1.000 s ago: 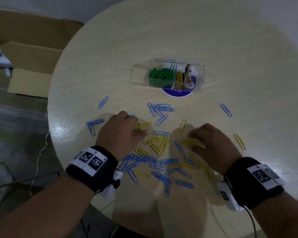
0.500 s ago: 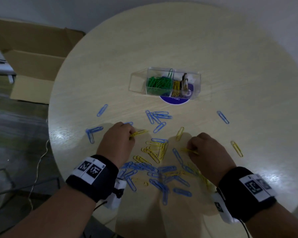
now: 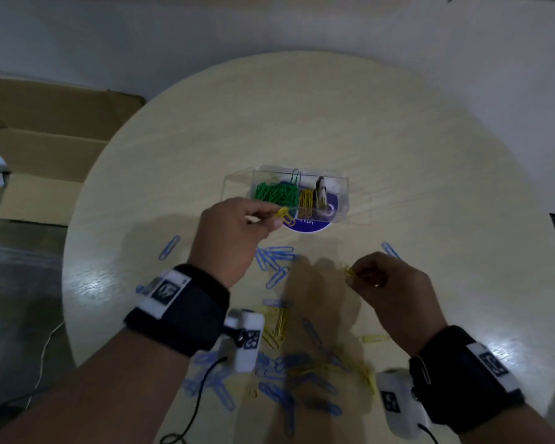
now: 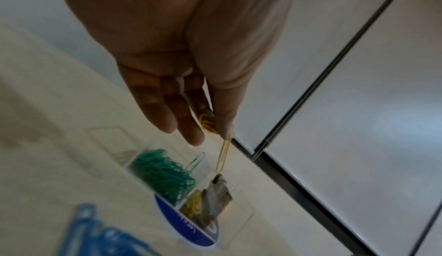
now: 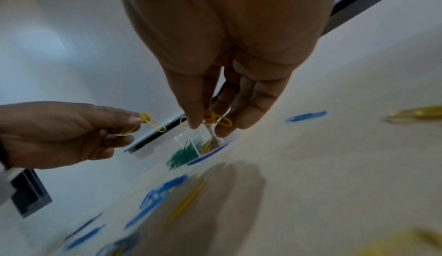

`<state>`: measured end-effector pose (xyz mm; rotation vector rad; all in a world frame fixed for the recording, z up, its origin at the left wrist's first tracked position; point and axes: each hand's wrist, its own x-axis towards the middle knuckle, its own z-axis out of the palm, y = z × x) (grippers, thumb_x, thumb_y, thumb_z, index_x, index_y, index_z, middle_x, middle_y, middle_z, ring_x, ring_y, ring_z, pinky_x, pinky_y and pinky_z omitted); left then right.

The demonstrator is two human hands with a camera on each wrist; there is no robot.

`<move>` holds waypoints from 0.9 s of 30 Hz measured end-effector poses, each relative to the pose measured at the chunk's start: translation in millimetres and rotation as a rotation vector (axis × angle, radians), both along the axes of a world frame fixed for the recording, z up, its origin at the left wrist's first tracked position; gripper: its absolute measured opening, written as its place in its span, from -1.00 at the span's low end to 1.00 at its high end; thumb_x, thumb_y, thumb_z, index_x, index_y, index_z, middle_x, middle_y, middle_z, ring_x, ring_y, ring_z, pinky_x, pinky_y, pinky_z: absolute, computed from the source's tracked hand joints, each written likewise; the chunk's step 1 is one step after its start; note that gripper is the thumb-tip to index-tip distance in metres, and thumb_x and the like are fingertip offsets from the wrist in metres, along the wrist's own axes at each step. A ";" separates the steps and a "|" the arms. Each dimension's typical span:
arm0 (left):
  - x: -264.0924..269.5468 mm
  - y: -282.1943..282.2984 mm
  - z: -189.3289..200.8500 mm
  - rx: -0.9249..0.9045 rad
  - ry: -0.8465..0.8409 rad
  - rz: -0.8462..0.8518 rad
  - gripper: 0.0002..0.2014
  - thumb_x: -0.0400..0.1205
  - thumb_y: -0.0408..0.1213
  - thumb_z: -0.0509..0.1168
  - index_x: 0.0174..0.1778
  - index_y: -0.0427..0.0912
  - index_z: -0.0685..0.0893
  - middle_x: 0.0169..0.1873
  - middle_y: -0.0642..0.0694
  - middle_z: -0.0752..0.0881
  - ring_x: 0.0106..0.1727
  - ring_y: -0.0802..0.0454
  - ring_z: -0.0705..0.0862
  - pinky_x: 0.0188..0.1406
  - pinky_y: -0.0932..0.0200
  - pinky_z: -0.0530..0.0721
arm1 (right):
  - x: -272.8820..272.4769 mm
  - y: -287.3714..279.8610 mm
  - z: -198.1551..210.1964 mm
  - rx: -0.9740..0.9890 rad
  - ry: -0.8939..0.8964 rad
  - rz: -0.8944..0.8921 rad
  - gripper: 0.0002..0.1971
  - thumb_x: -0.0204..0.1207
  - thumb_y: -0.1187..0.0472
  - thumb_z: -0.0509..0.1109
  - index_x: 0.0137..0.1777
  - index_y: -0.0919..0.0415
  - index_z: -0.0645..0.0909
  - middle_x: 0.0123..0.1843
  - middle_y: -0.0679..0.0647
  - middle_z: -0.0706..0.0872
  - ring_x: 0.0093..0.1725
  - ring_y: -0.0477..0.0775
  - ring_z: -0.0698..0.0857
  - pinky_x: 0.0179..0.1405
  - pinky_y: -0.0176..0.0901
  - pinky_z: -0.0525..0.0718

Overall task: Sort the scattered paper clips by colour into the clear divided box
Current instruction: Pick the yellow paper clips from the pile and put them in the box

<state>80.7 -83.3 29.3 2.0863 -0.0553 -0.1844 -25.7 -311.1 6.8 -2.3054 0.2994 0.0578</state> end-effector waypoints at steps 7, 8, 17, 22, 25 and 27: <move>49.7 -58.7 -10.3 0.201 -0.150 0.007 -0.74 0.53 -0.23 0.47 0.14 -0.09 0.79 -0.06 0.00 0.82 -0.10 0.18 0.69 0.03 0.38 0.55 | 35.8 -11.3 18.6 0.056 -0.026 -0.113 -0.88 0.35 0.14 0.60 -0.21 -0.03 0.70 -0.36 -0.19 0.74 -0.34 -0.32 0.66 -0.40 -0.56 0.48; 52.0 -64.2 -12.5 0.211 -0.127 -0.017 -0.70 0.57 -0.21 0.44 0.23 -0.12 0.75 0.00 -0.02 0.81 -0.06 0.15 0.70 0.06 0.38 0.53 | 39.2 -12.1 20.1 0.063 -0.026 -0.125 -0.88 0.35 0.13 0.60 -0.20 -0.03 0.70 -0.35 -0.19 0.75 -0.34 -0.32 0.66 -0.41 -0.57 0.48; 40.3 -30.0 -6.5 0.012 -0.132 0.194 -0.79 0.71 -0.22 0.19 0.11 0.05 0.72 -0.01 0.06 0.80 -0.26 0.05 0.79 -0.33 0.17 0.73 | 93.0 4.0 20.5 0.179 -0.082 -0.167 -0.86 0.33 0.18 0.57 -0.17 0.03 0.68 -0.28 -0.03 0.78 -0.32 0.03 0.74 -0.25 -0.04 0.73; 11.7 3.5 -9.7 0.059 -0.063 0.202 -0.86 0.72 -0.19 0.23 0.07 0.04 0.70 -0.08 0.12 0.76 -0.41 0.23 0.72 -0.41 0.53 0.53 | 126.8 26.0 22.6 0.164 -0.015 -0.142 -0.88 0.39 0.14 0.53 -0.13 0.11 0.69 -0.29 0.00 0.76 -0.27 0.01 0.75 -0.35 -0.29 0.66; -8.3 22.4 -15.4 0.152 -0.061 0.145 -0.88 0.70 -0.16 0.27 0.02 0.10 0.72 -0.13 0.17 0.76 -0.32 0.26 0.73 -0.25 0.45 0.61 | 122.9 25.0 25.1 0.104 -0.002 -0.095 -0.82 0.49 0.07 0.41 0.01 0.10 0.73 -0.12 0.04 0.82 -0.27 0.03 0.80 -0.17 -0.01 0.79; -24.5 38.2 -19.5 0.267 -0.070 0.066 -0.87 0.70 -0.16 0.26 0.04 0.11 0.72 -0.10 0.16 0.74 -0.19 0.22 0.71 -0.12 0.25 0.66 | 102.7 17.6 27.8 0.080 -0.059 -0.112 -0.85 0.53 0.11 0.38 0.04 0.04 0.73 -0.09 -0.05 0.81 -0.40 -0.08 0.78 -0.26 -0.10 0.78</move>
